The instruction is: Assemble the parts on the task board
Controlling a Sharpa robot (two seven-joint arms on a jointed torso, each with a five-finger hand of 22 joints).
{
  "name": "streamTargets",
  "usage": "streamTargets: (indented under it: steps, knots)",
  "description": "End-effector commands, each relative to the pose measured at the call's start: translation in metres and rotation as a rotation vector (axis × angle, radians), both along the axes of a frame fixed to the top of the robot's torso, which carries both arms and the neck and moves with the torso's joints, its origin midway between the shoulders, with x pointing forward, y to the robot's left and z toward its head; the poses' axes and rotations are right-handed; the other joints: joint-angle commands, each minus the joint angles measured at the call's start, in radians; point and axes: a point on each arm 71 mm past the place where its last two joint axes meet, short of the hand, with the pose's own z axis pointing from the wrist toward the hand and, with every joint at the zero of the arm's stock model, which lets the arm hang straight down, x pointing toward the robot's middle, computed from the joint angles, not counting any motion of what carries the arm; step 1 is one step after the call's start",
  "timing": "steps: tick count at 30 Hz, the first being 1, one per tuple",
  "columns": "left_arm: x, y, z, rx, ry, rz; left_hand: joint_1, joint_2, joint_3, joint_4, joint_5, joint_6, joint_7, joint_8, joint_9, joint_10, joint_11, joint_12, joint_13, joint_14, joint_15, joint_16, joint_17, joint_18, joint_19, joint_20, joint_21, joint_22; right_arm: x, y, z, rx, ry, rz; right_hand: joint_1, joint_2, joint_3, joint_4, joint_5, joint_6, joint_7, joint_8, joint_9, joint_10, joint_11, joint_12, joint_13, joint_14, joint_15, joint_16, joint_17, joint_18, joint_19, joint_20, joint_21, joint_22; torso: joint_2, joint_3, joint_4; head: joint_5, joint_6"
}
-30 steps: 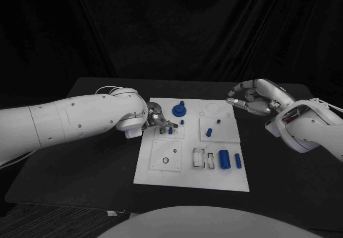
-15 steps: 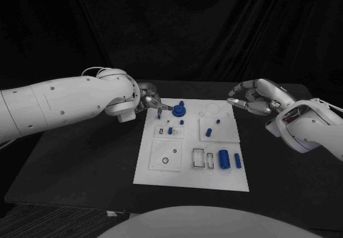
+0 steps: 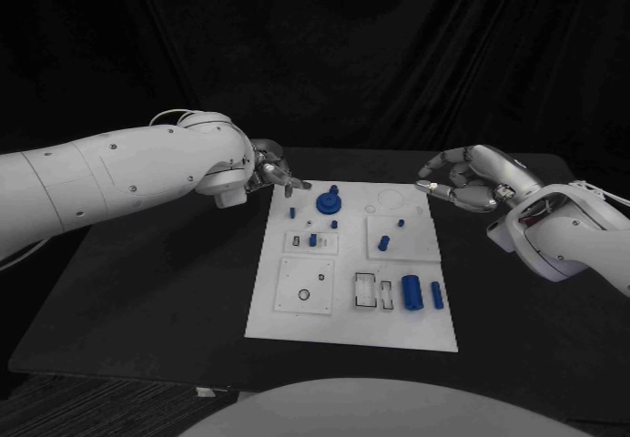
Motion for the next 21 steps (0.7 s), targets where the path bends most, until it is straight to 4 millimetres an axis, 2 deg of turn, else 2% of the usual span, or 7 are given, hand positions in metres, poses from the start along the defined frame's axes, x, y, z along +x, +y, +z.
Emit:
streamTargets:
  steps: [1, 8, 21]
  knots:
    - [0.001, -0.002, -0.007, 0.001, 0.038, -0.045, 0.009, -0.002, -0.004, -0.002, 0.002, 0.009, 0.000, 0.001, -0.001, 0.107, -0.008, 0.003, 0.262, 0.104, -0.008, 0.003, 0.263, -0.008, 0.027, -0.005, 0.003, 0.203, -0.001, 0.001, -0.001, 0.001, 0.002, -0.003, 0.002, 0.000, -0.005, 0.003, 0.007, 0.005, 0.002, 0.007, -0.002, 0.105, 0.004, 0.003, 0.263, 0.077, 0.006, 0.001, 0.145, 0.012, 0.000, 0.000, 0.001, 0.183, 0.001, -0.0002, -0.0003, 0.001, 0.000]
    - [0.006, 0.000, -0.019, 0.017, 0.065, -0.029, 0.011, -0.003, -0.006, -0.002, 0.002, 0.012, 0.000, 0.001, -0.002, 0.107, -0.008, 0.003, 0.262, 0.104, -0.008, 0.003, 0.263, -0.007, 0.026, -0.006, 0.002, 0.203, 0.000, 0.001, -0.001, 0.000, 0.004, -0.001, 0.004, 0.000, -0.005, 0.002, 0.009, 0.005, 0.001, 0.007, -0.002, 0.105, 0.004, 0.003, 0.263, 0.077, 0.006, 0.000, 0.144, 0.012, 0.000, 0.000, 0.000, 0.183, 0.001, -0.0004, -0.0002, 0.004, 0.000]
    - [0.010, 0.001, -0.033, 0.037, 0.097, -0.013, 0.009, -0.005, -0.012, 0.002, 0.001, 0.016, 0.000, 0.000, -0.002, 0.107, -0.008, 0.003, 0.262, 0.104, -0.009, 0.003, 0.263, -0.006, 0.023, -0.006, -0.002, 0.200, -0.001, 0.002, -0.001, -0.001, 0.007, 0.000, 0.004, 0.000, -0.005, 0.002, 0.009, 0.005, 0.001, 0.007, -0.002, 0.105, 0.004, 0.003, 0.263, 0.077, 0.006, 0.000, 0.144, 0.012, 0.000, 0.000, 0.000, 0.183, 0.001, -0.0003, 0.0004, 0.001, 0.000]
